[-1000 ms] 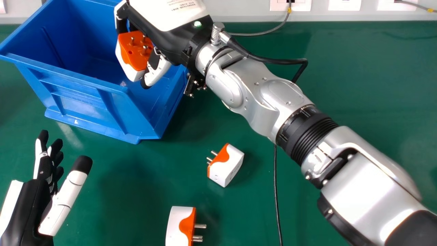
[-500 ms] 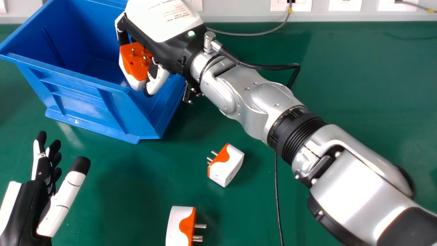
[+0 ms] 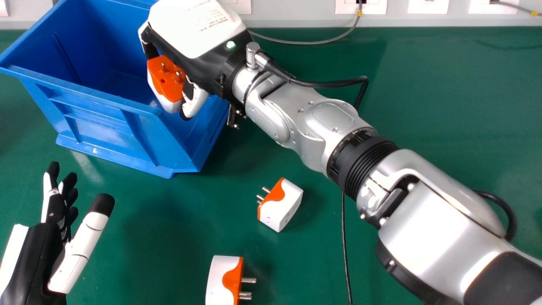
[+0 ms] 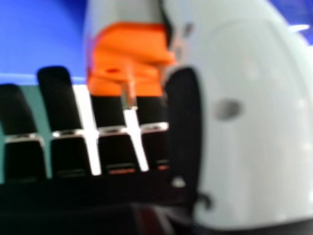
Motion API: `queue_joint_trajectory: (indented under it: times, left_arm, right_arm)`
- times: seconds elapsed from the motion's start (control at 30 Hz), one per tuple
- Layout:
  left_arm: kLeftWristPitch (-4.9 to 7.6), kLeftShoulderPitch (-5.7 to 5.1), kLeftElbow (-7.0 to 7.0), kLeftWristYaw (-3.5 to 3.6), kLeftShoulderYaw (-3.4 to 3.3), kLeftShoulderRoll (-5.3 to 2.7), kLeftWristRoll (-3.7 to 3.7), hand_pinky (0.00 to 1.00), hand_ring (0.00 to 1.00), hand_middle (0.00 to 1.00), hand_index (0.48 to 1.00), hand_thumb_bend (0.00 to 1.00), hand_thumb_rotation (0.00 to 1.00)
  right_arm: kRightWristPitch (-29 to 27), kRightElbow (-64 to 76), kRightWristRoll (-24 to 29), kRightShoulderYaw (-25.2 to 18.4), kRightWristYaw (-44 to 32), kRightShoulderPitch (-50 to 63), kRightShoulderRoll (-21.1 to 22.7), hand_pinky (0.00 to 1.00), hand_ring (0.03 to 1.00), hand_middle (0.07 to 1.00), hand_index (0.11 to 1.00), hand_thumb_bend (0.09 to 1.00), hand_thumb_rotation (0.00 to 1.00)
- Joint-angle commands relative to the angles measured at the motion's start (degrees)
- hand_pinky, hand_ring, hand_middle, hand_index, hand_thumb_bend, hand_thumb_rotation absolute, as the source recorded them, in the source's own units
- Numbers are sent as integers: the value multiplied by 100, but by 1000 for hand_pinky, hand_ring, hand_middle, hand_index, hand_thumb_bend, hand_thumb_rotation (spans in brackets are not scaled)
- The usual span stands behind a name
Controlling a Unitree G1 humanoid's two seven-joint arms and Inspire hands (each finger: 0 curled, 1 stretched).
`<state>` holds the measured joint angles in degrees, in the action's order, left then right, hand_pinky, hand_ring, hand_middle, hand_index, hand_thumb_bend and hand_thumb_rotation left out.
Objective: Pick all objects and put in blue box
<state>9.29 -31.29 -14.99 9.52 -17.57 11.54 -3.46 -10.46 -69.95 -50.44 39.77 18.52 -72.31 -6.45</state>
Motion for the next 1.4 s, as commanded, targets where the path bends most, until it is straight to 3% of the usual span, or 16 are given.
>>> queue_joint_trajectory:
  times: [0.0, 0.4, 0.77, 0.97, 1.03, 1.1, 1.2, 1.23, 1.3, 1.37]
  left_arm:
    - [65, -20, -155, -24, -13, -36, -38, 997, 1000, 1000, 1000, 820, 826]
    - [96, -44, -110, 20, -38, -12, -78, 999, 1000, 1000, 1000, 818, 828]
    - [95, -50, -80, 10, -39, 2, -77, 1000, 1000, 1000, 1000, 817, 830]
    - [77, -89, -122, 14, -43, 3, -95, 1000, 1000, 1000, 1000, 817, 831]
    - [78, -100, -130, 11, -39, 2, -92, 1000, 1000, 1000, 1000, 817, 831]
    - [81, -113, -138, 12, -38, 3, -94, 1000, 1000, 1000, 1000, 817, 832]
    - [70, -115, -147, 4, -36, 13, -74, 1000, 1000, 1000, 1000, 817, 832]
    - [67, -119, -154, 1, -34, 13, -69, 1000, 1000, 1000, 1000, 817, 832]
    - [81, -104, -122, 3, -40, 26, -61, 1000, 1000, 1000, 1000, 817, 833]
    - [108, -98, -91, 4, -49, 38, -55, 1000, 1000, 1000, 1000, 817, 835]
  right_arm:
    - [37, -10, -57, 41, 227, -306, -8, 351, 459, 477, 436, 500, 0]
    - [144, -177, -278, 294, 876, -254, -130, 351, 440, 485, 451, 501, 0]
    - [162, -273, -526, 598, 1607, -171, -78, 340, 431, 507, 490, 498, 0]
    - [324, -333, -741, 823, 1548, -224, -28, 335, 436, 522, 502, 496, 0]
    - [211, -341, -614, 722, 1369, -190, -2, 331, 443, 535, 495, 494, 0]
    - [90, -336, -457, 588, 1177, -145, 8, 354, 490, 573, 495, 491, 0]
    - [140, -316, -396, 555, 910, -122, 12, 390, 631, 699, 630, 466, 0]
    - [177, -308, -416, 580, 866, -127, 17, 390, 631, 699, 630, 466, 0]
    - [247, -294, -471, 633, 853, -131, 19, 412, 764, 808, 754, 446, 0]
    - [288, -285, -497, 653, 889, -128, 15, 588, 849, 877, 843, 398, 0]
